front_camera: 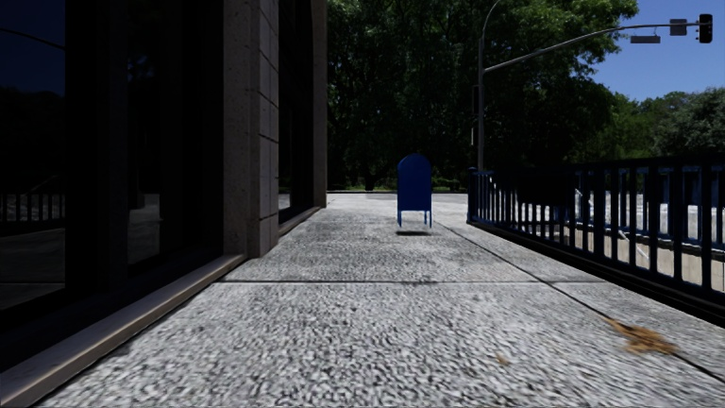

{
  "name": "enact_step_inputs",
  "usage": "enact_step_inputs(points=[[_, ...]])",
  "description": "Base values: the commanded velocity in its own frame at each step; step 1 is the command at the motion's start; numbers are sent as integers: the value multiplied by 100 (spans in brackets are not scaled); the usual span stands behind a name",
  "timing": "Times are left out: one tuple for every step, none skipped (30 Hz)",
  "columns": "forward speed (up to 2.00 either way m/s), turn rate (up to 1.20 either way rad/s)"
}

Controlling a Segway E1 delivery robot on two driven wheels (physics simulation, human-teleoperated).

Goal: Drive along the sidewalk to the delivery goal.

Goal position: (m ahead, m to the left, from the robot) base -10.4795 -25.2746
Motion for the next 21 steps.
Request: enact_step_inputs(points=[[200,0],[200,0],[200,0],[200,0],[200,0],[200,0],[200,0],[200,0],[200,0],[200,0],[200,0],[200,0],[200,0],[200,0],[200,0],[200,0],[200,0],[200,0],[200,0],[200,0],[200,0]])
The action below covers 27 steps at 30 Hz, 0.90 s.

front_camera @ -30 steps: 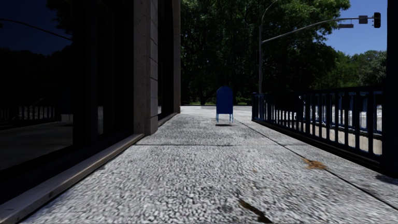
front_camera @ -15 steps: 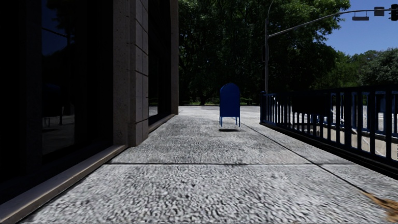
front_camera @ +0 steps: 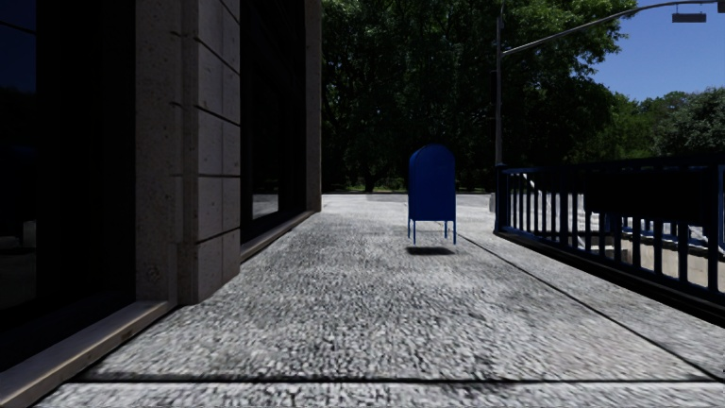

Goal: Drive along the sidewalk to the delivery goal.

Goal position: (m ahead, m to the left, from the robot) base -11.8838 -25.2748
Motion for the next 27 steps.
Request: enact_step_inputs(points=[[200,0],[200,0],[200,0],[200,0],[200,0],[200,0],[200,0],[200,0],[200,0],[200,0],[200,0],[200,0],[200,0],[200,0],[200,0],[200,0],[200,0],[200,0],[200,0],[200,0],[200,0],[200,0],[200,0],[200,0],[200,0],[200,0],[200,0]])
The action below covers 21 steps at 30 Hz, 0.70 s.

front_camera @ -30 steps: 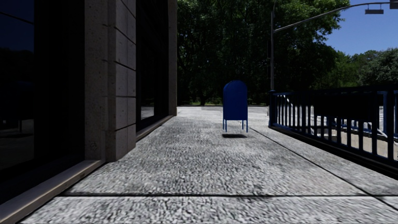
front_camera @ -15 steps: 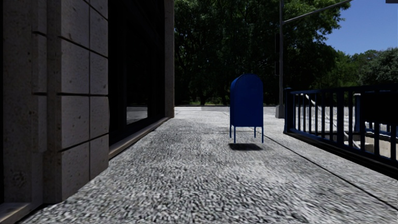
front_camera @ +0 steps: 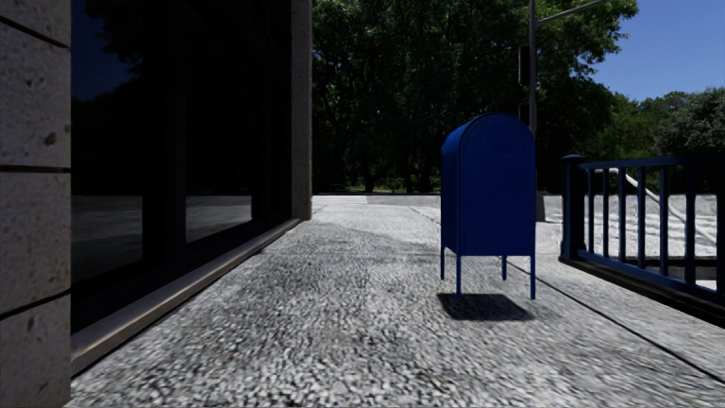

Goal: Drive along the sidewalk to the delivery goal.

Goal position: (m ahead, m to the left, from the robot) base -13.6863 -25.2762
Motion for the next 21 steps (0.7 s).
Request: enact_step_inputs(points=[[200,0],[200,0],[200,0],[200,0],[200,0],[200,0],[200,0],[200,0],[200,0],[200,0],[200,0],[200,0],[200,0],[200,0],[200,0],[200,0],[200,0],[200,0],[200,0],[200,0],[200,0]])
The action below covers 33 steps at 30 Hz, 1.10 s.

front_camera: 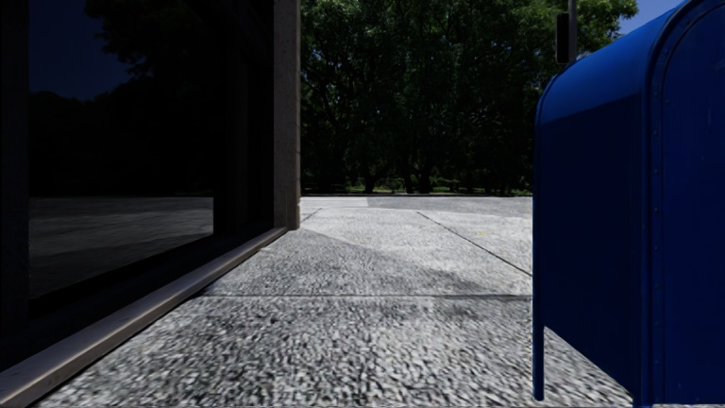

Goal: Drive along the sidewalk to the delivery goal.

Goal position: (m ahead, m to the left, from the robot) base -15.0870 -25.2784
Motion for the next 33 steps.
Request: enact_step_inputs(points=[[200,0],[200,0],[200,0],[200,0],[200,0],[200,0],[200,0],[200,0],[200,0],[200,0],[200,0],[200,0],[200,0],[200,0],[200,-4],[200,-4],[200,-15],[200,-22],[200,-44],[200,-62],[200,-68],[195,-70],[190,-70],[187,-70],[185,-70],[185,-70],[184,-70],[183,-70],[181,-70],[179,-70],[179,-70],[179,-67],[179,-62]])
